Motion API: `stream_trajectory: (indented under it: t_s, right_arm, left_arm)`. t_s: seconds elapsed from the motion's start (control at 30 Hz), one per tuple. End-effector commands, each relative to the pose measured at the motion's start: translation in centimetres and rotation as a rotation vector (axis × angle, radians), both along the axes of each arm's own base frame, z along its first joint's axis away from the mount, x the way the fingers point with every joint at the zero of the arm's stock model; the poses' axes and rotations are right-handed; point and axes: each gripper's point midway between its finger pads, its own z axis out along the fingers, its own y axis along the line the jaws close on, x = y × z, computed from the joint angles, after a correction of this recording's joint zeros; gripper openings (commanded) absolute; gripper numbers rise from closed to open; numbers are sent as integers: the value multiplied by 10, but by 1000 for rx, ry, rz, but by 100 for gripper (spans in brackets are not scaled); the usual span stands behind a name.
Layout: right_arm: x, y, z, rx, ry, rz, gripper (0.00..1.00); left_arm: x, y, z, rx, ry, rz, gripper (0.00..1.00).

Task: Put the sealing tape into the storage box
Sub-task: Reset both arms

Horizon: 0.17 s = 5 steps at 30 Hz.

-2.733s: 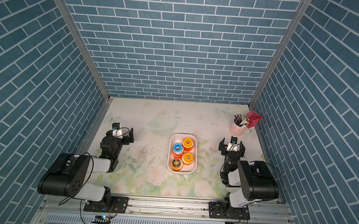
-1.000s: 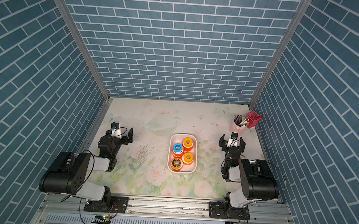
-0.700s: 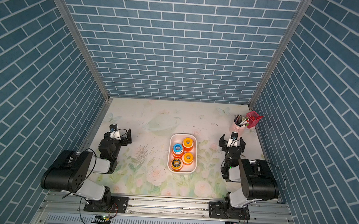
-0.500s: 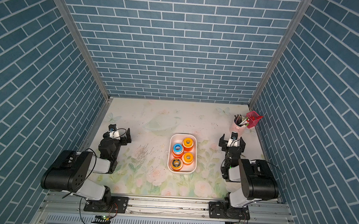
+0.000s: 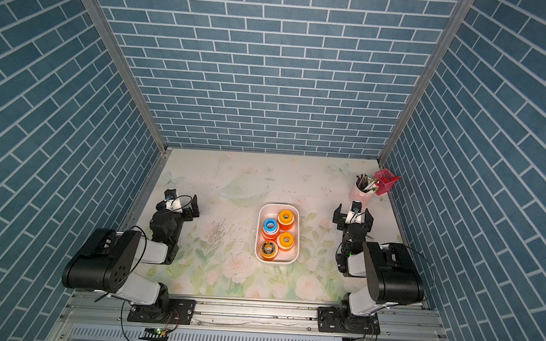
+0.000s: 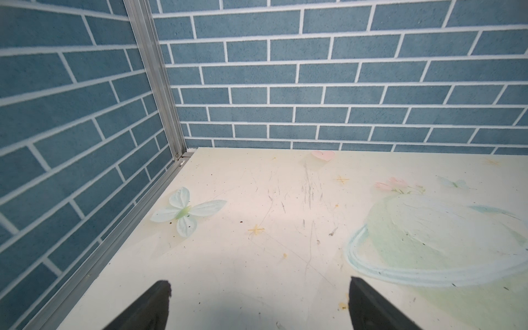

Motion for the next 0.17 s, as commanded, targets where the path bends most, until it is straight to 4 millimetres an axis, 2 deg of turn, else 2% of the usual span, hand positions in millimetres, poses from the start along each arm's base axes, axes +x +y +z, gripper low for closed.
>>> stream_trajectory:
  t_s: [0.0,0.13]
  right_arm:
    - [2,0,-3,19,10,-1,100]
    - [0,0,-1,19,1,0,100]
  left_arm:
    - [3,-1,8,-3,-29,0,100]
    - [3,-1,8,-2,-29,-1,100]
